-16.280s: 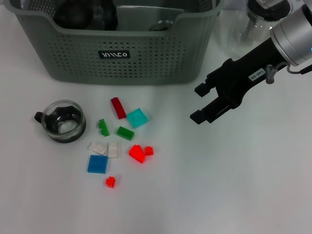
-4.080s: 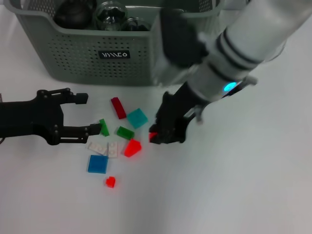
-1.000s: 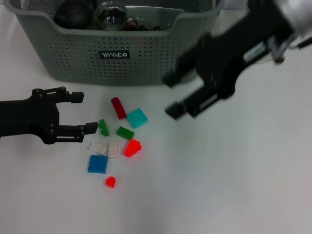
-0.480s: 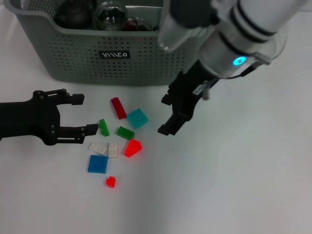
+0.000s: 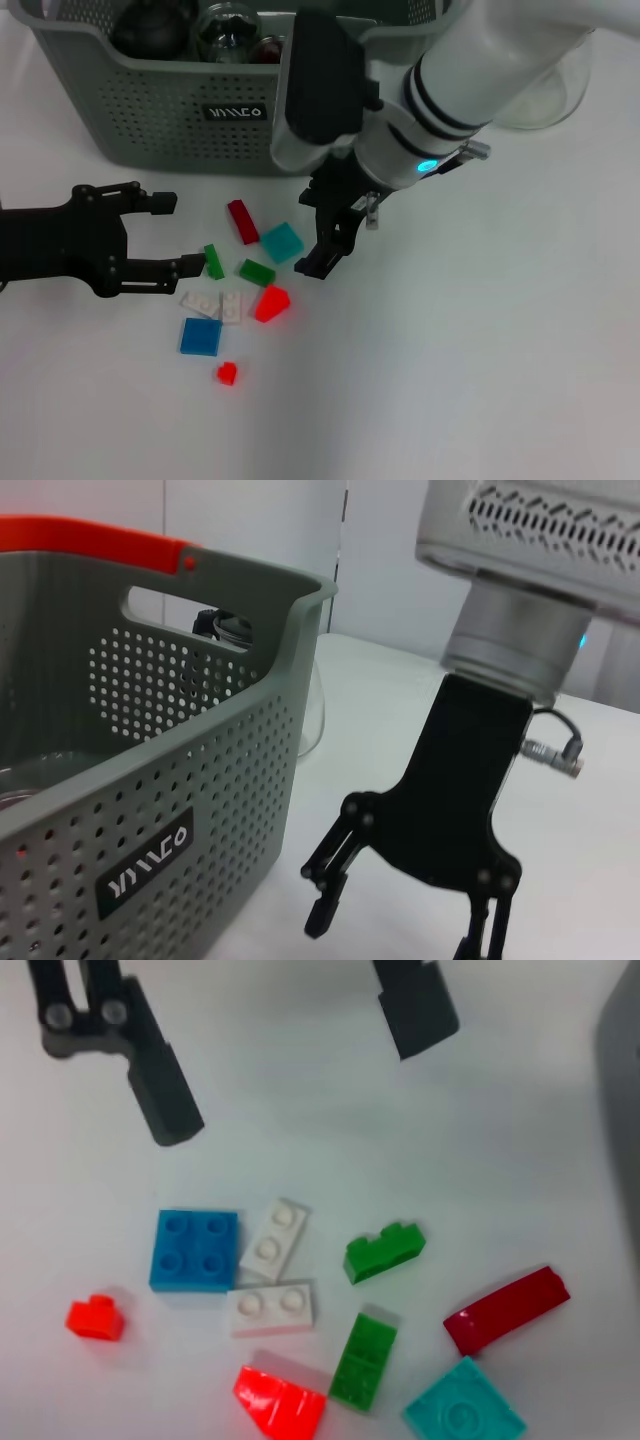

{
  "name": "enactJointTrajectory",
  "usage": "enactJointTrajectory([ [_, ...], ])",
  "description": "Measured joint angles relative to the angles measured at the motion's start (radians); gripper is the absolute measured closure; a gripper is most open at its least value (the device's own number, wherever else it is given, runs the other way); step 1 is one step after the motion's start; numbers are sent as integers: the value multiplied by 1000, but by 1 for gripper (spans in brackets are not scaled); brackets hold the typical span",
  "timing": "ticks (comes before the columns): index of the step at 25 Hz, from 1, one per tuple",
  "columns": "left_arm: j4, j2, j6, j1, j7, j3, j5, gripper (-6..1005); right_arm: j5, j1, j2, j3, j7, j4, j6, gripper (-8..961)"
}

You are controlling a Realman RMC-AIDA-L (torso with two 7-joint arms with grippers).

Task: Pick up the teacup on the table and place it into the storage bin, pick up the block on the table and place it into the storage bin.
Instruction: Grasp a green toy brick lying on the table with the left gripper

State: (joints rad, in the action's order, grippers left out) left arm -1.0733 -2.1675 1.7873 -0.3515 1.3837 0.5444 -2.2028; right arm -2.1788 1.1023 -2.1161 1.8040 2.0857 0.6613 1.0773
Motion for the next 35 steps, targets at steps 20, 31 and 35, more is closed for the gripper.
enactJointTrajectory([
  [20, -75, 3, 79, 3, 7, -6, -72, 140, 36, -32, 23, -163, -1, 98, 285, 25],
  [31, -294, -4, 135, -15, 129, 126, -178, 139, 38, -169, 73, -569, 12, 205, 650, 25],
  [35, -304, -3, 111, -53, 197, 198, -200, 139, 39, -213, 97, -670, 13, 208, 759, 26],
])
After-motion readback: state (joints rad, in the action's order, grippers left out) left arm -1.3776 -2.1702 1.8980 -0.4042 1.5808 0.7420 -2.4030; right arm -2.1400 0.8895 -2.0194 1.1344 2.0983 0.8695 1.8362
